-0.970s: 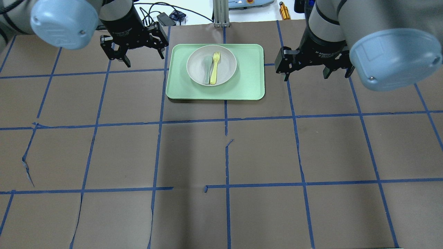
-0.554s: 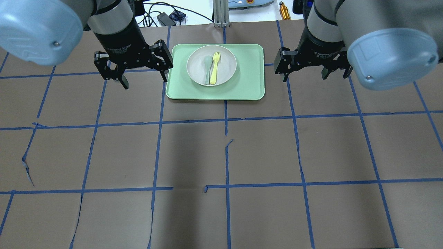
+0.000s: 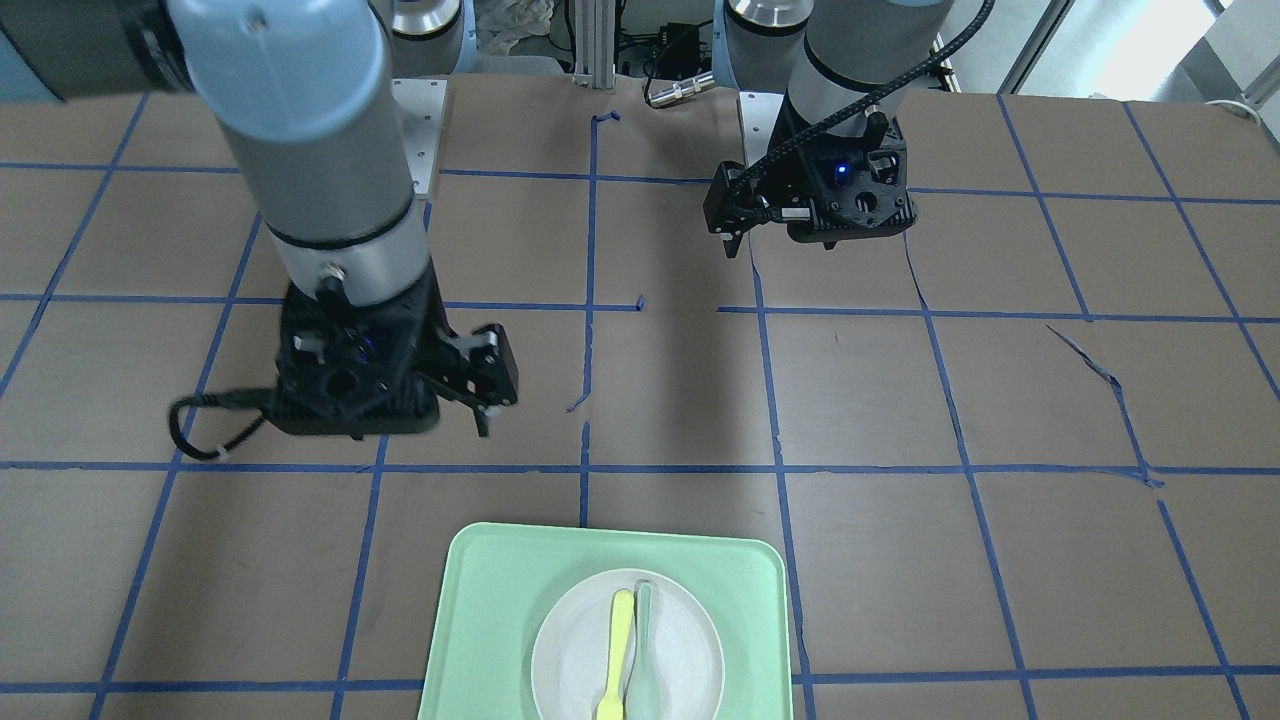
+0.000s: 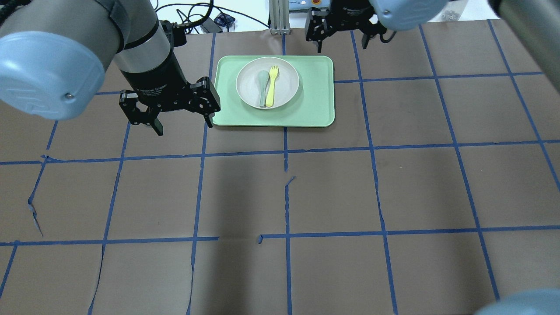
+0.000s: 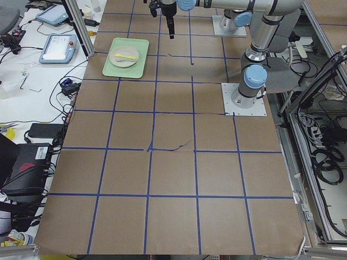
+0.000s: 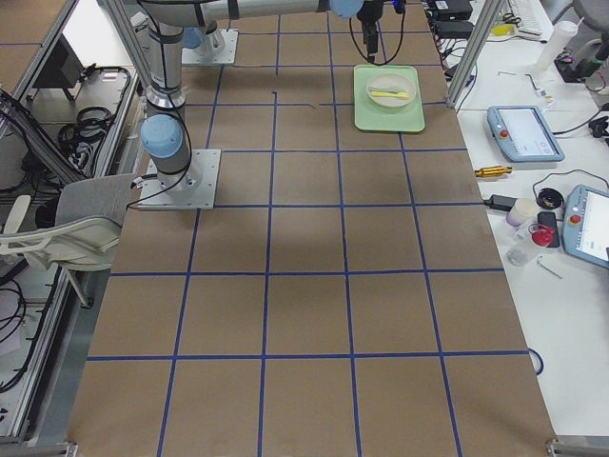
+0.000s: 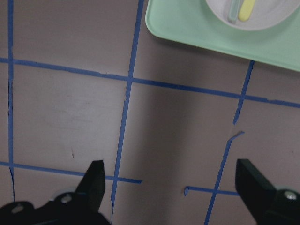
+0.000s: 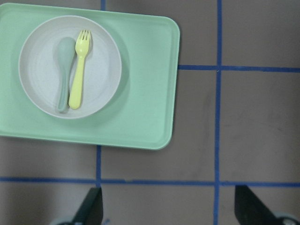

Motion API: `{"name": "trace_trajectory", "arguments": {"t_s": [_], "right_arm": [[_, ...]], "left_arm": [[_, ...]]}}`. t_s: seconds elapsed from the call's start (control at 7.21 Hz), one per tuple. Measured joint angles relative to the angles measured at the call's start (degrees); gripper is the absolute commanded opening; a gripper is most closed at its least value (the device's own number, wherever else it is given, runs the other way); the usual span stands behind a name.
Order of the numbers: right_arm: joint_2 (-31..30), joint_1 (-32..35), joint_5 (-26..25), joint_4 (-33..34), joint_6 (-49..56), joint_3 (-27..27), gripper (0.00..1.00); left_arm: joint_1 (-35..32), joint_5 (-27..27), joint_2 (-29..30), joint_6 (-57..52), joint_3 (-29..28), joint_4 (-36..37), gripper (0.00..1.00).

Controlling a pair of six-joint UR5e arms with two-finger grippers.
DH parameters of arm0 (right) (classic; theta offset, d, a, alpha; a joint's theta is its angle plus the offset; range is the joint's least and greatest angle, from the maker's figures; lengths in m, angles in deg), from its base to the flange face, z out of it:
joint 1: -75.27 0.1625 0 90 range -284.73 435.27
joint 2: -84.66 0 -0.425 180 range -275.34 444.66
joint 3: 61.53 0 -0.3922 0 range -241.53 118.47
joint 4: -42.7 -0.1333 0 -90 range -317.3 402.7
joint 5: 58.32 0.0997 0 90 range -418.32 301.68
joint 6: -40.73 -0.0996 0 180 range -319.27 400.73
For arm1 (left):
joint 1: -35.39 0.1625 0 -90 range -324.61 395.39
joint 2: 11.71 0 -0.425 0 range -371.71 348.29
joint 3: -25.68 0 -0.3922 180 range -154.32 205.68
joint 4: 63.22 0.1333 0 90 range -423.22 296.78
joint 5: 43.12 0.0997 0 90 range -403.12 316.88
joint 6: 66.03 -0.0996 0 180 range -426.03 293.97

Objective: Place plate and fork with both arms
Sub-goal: 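Reach the right gripper over the plate and grasp the yellow fork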

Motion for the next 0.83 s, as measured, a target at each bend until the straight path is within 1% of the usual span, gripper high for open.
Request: {"name": "trace_trajectory", "arguments": {"t_s": [0.14,0.28,0.42,0.55,0.69,0.83], "right_arm": [[5.33,2.04,0.16,2.15,-3.13,3.15,1.00],[10.48,4.05,0.39,6.51,-5.73,4.39,1.00],[15.19,5.70,0.79,10.97,-7.69,4.83,0.78],[19.05,6.74,1.51,14.56,-8.86,5.11,0.73],[22.62,7.17,2.58,17.22,-9.55,5.70,0.71],[24.78,7.31,3.23,18.38,-9.80,6.33,0.69]], "left_arm": [[0.00,0.05,-0.11,0.01,0.10,0.01,1.00],[0.00,0.08,-0.14,0.07,0.25,0.03,1.00],[0.00,0.09,-0.24,0.11,0.52,0.11,1.00],[0.00,0.09,-0.35,0.15,0.75,0.29,1.00],[0.00,0.09,-0.40,0.19,0.85,0.51,1.00],[0.00,0.09,-0.41,0.21,0.88,0.67,1.00]]}}
